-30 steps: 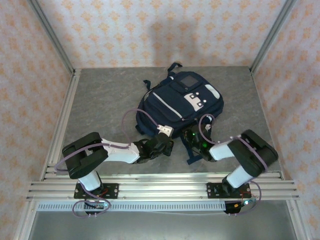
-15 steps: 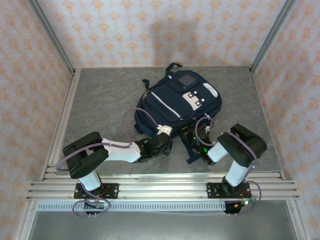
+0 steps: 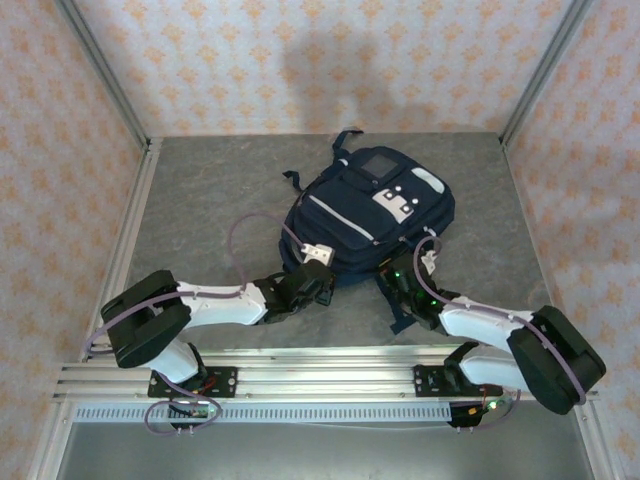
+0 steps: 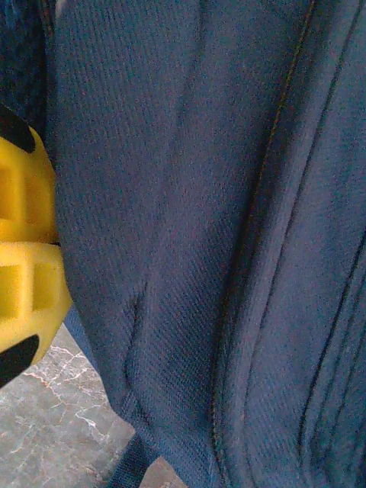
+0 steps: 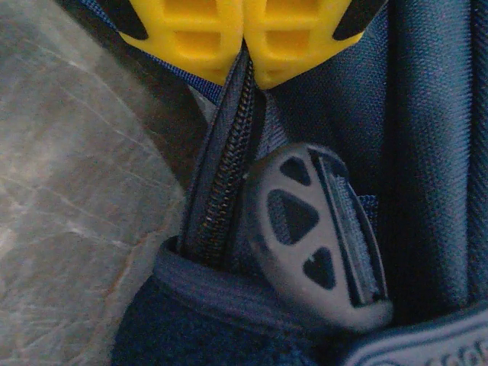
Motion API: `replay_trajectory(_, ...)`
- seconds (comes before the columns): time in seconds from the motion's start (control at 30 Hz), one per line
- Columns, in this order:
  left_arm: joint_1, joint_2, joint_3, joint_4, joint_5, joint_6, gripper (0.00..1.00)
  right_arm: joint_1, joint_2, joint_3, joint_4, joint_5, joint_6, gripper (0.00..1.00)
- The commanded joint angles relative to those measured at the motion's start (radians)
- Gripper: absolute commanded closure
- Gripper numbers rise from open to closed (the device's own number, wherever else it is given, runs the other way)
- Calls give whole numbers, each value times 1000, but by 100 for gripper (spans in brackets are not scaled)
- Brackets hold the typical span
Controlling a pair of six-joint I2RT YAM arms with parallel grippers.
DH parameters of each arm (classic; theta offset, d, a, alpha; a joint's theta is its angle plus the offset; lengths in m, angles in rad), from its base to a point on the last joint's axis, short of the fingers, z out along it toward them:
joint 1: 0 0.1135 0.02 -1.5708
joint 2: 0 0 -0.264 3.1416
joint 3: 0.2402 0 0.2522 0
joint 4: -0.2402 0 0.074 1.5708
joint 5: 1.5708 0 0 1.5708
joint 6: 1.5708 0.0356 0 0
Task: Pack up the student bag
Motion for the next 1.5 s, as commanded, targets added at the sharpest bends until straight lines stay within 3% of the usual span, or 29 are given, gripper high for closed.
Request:
replay_trajectory(0.0,37,-34,-39,-79,-102,14,100,-13,-19,21,-112,158,-45,100)
replay_trajectory(0.4,81,-84,-113,-57,-85,18,100,-41,-9,28,-137,129,-107,100)
replay_trajectory(0.63,63,-57,-86,-74,-29,53,100,-182,96,133,-213,-74,-280,100)
replay_trajectory(0.8,15,-1,-45,-54,-5,52,100,-205,201,286,-301,-166,-425,99)
replay_trajectory(0.9,-23,54,8,-54,-3,59,100,-205,228,358,-358,-143,-452,86)
replay_trajectory(0.97,-39,99,50,-54,11,59,100,-205,223,390,-396,-123,-462,68)
replay_trajectory(1.07,-49,139,85,-40,29,47,100,-205,176,416,-475,-87,-454,52)
replay_trajectory(1.3,-51,145,90,-1,54,39,100,-202,-54,334,-553,-100,-350,46)
replay_trajectory(1.47,-52,129,87,23,77,31,100,-164,-155,214,-436,-179,-143,42)
